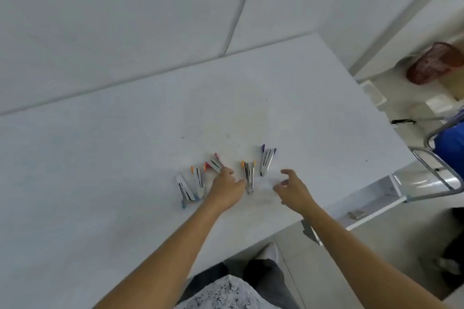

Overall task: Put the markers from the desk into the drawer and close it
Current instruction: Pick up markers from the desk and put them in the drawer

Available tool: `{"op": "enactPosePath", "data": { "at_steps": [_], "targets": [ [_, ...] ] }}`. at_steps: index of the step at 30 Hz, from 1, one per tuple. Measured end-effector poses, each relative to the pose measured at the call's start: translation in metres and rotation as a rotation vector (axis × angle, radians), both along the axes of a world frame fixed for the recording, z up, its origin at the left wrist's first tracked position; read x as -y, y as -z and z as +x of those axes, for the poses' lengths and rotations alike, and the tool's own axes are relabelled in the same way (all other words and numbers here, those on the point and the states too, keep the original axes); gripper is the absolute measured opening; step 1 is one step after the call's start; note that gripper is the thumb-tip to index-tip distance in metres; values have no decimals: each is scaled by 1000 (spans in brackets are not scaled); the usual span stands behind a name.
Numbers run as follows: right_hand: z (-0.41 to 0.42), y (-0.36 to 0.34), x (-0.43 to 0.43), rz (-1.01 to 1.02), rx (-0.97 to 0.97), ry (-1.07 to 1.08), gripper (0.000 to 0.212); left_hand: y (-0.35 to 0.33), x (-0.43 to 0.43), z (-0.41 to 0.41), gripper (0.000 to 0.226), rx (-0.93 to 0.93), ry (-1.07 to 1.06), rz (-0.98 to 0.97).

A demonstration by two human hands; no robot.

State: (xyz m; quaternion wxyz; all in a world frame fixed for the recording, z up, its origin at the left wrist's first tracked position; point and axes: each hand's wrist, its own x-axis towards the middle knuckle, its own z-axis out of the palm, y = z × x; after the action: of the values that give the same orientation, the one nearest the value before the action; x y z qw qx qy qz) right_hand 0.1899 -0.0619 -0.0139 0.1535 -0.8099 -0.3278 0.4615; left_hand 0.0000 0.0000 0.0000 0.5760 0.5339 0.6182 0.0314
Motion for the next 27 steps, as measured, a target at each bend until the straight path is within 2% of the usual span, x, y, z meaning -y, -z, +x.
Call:
{"op": "enactPosePath", "data": {
  "at_steps": [3, 6, 9, 12, 17, 20, 23, 25, 27],
  "targets": [
    [2, 2, -16, 128, 90, -61, 70, 2, 15, 21, 65, -31, -6, 69],
    [-4, 3, -42, 220, 180, -217, 72, 3, 23, 40, 67, -67, 32, 137],
    [-5, 9, -55, 160, 346, -403, 58, 3, 23, 58, 72, -182, 86, 218],
    [-5, 15, -52, 132, 451, -454, 45, 4, 23, 71, 70, -289, 92, 293],
    [8, 20, -21, 157, 479, -458, 69, 7, 19, 77, 47, -434, 65, 383],
    [30, 21, 5, 225, 270, -255, 66, 9, 19, 83, 37, -477, 47, 388],
    [58, 17, 32, 315, -49, 169, 55, 11, 23, 99, 31, -425, 23, 338],
    [76, 13, 52, 323, -246, 476, 59, 9, 30, 117, 31, -345, 1, 253],
    [96, 12, 76, 292, -362, 761, 69, 6, 47, 142, 31, -252, 21, 177]
  ]
}}
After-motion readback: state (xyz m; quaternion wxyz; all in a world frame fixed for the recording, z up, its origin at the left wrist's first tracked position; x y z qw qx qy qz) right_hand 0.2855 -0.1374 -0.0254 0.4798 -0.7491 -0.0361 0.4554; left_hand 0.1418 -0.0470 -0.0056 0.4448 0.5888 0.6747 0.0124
